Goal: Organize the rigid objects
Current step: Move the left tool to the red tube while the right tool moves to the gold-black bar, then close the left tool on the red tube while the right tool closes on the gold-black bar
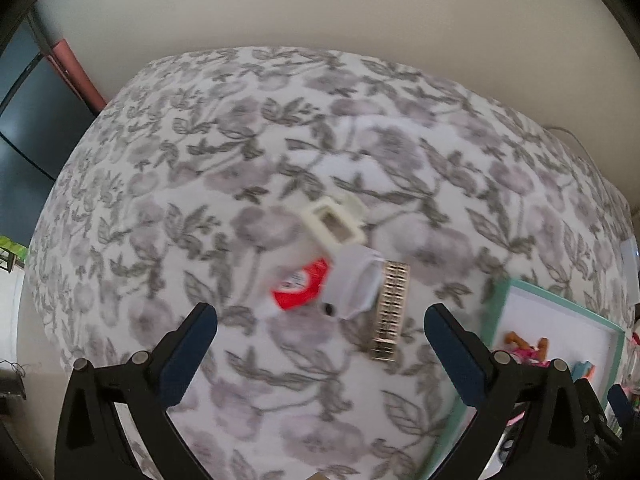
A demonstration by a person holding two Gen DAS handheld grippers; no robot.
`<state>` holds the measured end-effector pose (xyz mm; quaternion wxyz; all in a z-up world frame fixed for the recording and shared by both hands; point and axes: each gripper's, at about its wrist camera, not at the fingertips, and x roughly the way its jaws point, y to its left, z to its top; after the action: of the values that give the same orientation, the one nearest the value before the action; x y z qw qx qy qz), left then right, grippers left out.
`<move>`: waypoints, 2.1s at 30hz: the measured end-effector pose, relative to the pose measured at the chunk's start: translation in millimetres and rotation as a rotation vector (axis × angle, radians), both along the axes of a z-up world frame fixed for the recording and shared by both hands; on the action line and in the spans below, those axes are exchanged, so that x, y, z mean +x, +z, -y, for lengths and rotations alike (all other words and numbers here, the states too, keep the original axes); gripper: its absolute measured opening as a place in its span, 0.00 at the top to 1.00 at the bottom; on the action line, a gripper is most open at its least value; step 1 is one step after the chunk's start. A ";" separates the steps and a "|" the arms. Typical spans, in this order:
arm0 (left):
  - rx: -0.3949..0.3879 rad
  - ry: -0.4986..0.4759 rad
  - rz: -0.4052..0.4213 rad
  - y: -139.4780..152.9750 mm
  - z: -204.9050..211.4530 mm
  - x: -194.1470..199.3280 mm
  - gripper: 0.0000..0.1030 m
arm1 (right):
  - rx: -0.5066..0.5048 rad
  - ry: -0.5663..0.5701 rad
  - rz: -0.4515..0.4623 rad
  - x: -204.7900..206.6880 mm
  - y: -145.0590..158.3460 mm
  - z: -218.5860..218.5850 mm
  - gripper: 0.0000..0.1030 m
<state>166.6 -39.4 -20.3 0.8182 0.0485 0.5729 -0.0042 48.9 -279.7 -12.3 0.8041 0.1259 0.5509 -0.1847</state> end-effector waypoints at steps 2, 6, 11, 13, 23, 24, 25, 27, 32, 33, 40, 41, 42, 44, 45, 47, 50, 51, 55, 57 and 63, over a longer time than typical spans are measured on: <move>0.000 0.017 0.000 0.0 -12.1 3.5 0.00 | 0.010 0.027 0.008 5.5 0.0 -11.9 0.01; -0.005 0.070 -0.004 -1.3 -38.3 9.4 0.00 | 0.018 0.078 0.024 18.3 -0.5 -39.5 0.01; -0.001 0.108 -0.012 -6.4 -64.0 18.2 0.00 | 0.077 0.111 0.073 33.1 -1.3 -66.1 0.01; 0.000 0.135 -0.017 -10.3 -75.8 21.8 0.00 | 0.090 0.130 0.087 39.1 -2.9 -77.5 0.02; -0.043 0.140 -0.066 -32.9 -96.7 40.3 0.00 | 0.069 0.215 0.062 66.9 -23.8 -118.2 0.08; -0.042 0.132 -0.071 -35.1 -95.1 41.6 0.00 | 0.065 0.224 0.055 69.9 -26.9 -121.9 0.11; -0.041 0.123 -0.077 -37.5 -93.5 42.8 0.00 | 0.062 0.229 0.050 71.6 -29.4 -123.6 0.13; -0.043 0.100 -0.089 -42.8 -89.4 44.4 0.00 | 0.048 0.234 0.037 75.8 -35.4 -127.3 0.15; -0.047 0.038 -0.127 -58.5 -74.4 48.9 0.00 | 0.033 0.239 0.007 81.3 -47.7 -129.5 0.18; -0.043 0.027 -0.130 -60.6 -72.1 49.2 0.00 | 0.034 0.239 0.001 81.7 -50.1 -128.7 0.18; -0.040 -0.037 -0.140 -70.3 -54.6 57.0 0.00 | 0.036 0.247 -0.014 85.9 -58.7 -128.6 0.19; -0.043 -0.043 -0.140 -70.5 -52.2 58.4 0.00 | 0.038 0.250 -0.017 87.2 -60.8 -128.8 0.20; -0.043 -0.048 -0.139 -70.5 -50.3 59.1 0.00 | 0.039 0.252 -0.019 87.9 -62.0 -128.8 0.22; -0.043 -0.064 -0.137 -70.8 -44.2 61.8 0.00 | 0.039 0.253 -0.023 89.3 -64.9 -129.4 0.24; -0.043 -0.073 -0.137 -71.2 -40.3 63.2 0.00 | 0.041 0.254 -0.025 90.3 -66.8 -129.4 0.24; -0.046 -0.096 -0.141 -72.6 -33.8 65.0 0.00 | 0.036 0.256 -0.024 91.7 -68.6 -130.3 0.28; -0.087 -0.107 -0.158 -75.1 -22.2 69.0 0.00 | 0.045 0.262 -0.028 94.3 -71.5 -131.8 0.28; -0.092 -0.108 -0.161 -75.5 -20.2 69.1 0.00 | 0.048 0.262 -0.028 95.0 -72.8 -132.1 0.29; -0.080 -0.127 -0.161 -76.1 -10.2 65.5 0.00 | 0.050 0.266 -0.026 95.6 -75.2 -134.2 0.34; -0.080 -0.132 -0.162 -77.9 -11.0 63.5 0.00 | 0.051 0.272 -0.023 95.9 -74.6 -135.1 0.38; -0.084 -0.136 -0.159 -73.2 -8.7 55.0 0.08 | 0.060 0.287 -0.014 97.9 -73.9 -140.1 0.48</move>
<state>221.7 -30.7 -93.5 0.7694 0.0524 0.6306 -0.0875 146.8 -139.5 -86.2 0.8143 0.0685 0.5740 -0.0521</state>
